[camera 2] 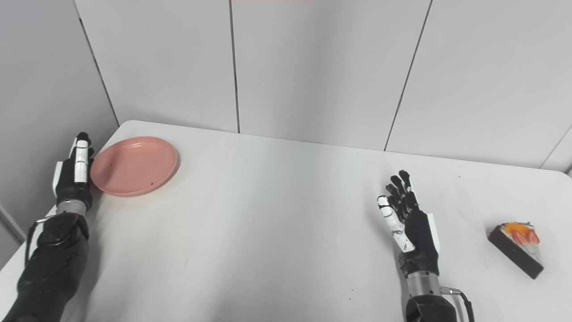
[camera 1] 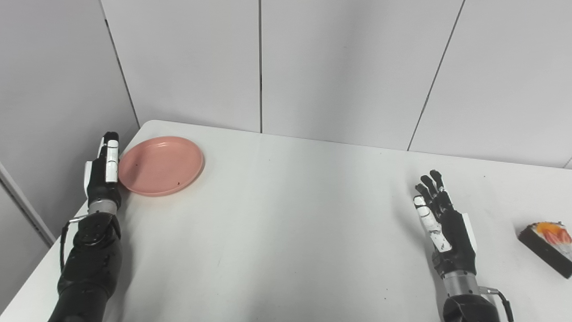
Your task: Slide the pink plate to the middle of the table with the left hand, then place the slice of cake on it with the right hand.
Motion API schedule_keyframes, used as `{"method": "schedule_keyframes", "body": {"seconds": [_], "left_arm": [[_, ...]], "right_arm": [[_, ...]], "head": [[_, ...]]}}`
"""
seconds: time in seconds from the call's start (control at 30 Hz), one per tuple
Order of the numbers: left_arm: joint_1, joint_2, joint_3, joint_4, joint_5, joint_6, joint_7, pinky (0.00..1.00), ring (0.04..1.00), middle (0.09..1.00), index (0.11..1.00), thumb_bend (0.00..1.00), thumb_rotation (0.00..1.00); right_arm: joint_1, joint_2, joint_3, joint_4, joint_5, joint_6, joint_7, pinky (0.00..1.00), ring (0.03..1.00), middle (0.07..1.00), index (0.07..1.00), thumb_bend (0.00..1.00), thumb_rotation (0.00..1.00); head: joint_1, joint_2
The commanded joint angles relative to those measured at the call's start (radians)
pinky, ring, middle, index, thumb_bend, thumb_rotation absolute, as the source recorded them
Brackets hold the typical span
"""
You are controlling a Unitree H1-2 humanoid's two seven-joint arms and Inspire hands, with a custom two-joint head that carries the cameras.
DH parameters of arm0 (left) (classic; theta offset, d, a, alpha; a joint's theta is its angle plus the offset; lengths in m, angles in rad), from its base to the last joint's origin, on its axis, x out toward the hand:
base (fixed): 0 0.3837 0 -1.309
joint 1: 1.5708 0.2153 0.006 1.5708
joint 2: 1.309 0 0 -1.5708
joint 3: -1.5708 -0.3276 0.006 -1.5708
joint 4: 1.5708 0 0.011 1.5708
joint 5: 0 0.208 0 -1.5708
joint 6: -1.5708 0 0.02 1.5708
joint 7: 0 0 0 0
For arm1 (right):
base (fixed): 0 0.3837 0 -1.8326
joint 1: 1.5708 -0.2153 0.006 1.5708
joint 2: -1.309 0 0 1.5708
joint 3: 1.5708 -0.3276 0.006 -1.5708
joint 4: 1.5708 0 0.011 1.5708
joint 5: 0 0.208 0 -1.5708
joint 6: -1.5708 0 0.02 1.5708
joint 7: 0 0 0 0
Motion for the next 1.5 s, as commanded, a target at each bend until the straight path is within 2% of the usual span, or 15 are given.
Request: {"method": "schedule_keyframes", "body": {"seconds": [0.0, 0.1, 0.4, 0.7, 1.03, 1.2, 1.4, 1.47], "left_arm": [[-0.045, 0.007, -0.012, 0.004, -0.027, 0.027, -0.066, 1.00, 1.000, 1.000, 1.000, 0.82, 1.00], [-0.047, -0.010, 0.006, -0.006, -0.084, 0.062, -0.096, 1.00, 1.000, 1.000, 1.000, 0.82, 1.00], [-0.051, -0.061, 0.065, -0.052, -0.234, 0.158, -0.123, 0.99, 0.990, 0.994, 0.998, 0.85, 1.00], [-0.050, -0.075, 0.081, -0.082, -0.305, 0.236, -0.184, 0.93, 0.949, 0.970, 0.975, 0.84, 1.00], [-0.046, -0.082, 0.049, -0.087, -0.292, 0.262, -0.232, 0.88, 0.911, 0.925, 0.927, 0.84, 1.00], [-0.041, -0.092, 0.014, -0.093, -0.258, 0.247, -0.237, 0.89, 0.910, 0.919, 0.920, 0.85, 1.00], [-0.037, -0.113, -0.018, -0.103, -0.238, 0.237, -0.247, 0.90, 0.921, 0.925, 0.923, 0.85, 0.99], [-0.032, -0.129, -0.026, -0.122, -0.227, 0.246, -0.231, 0.90, 0.924, 0.925, 0.924, 0.84, 0.99]], "right_arm": [[0.018, -0.002, -0.003, 0.023, 0.005, -0.053, 0.009, 0.95, 0.918, 0.939, 0.964, 0.43, 0.63], [0.019, -0.005, -0.004, 0.023, 0.008, -0.053, 0.012, 0.95, 0.921, 0.941, 0.969, 0.42, 0.64], [0.020, -0.003, -0.008, 0.020, 0.008, -0.055, 0.011, 0.95, 0.920, 0.937, 0.964, 0.45, 0.64], [0.018, -0.002, -0.009, 0.025, 0.004, -0.063, 0.008, 0.94, 0.911, 0.935, 0.965, 0.44, 0.64], [0.020, -0.001, -0.007, 0.014, -0.001, -0.052, 0.005, 0.94, 0.907, 0.934, 0.958, 0.44, 0.65], [0.020, 0.001, -0.009, 0.014, 0.002, -0.049, 0.003, 0.94, 0.908, 0.932, 0.957, 0.48, 0.66], [0.020, 0.002, -0.007, 0.011, 0.000, -0.057, 0.004, 0.95, 0.908, 0.932, 0.959, 0.46, 0.66], [0.018, 0.003, -0.007, 0.016, -0.004, -0.060, 0.000, 0.94, 0.898, 0.926, 0.954, 0.46, 0.65]], "head": [[0.000, 0.002], [0.000, 0.005], [0.002, 0.009], [0.001, 0.009], [-0.004, 0.013], [-0.005, 0.015], [-0.009, 0.016], [-0.010, 0.016]]}}
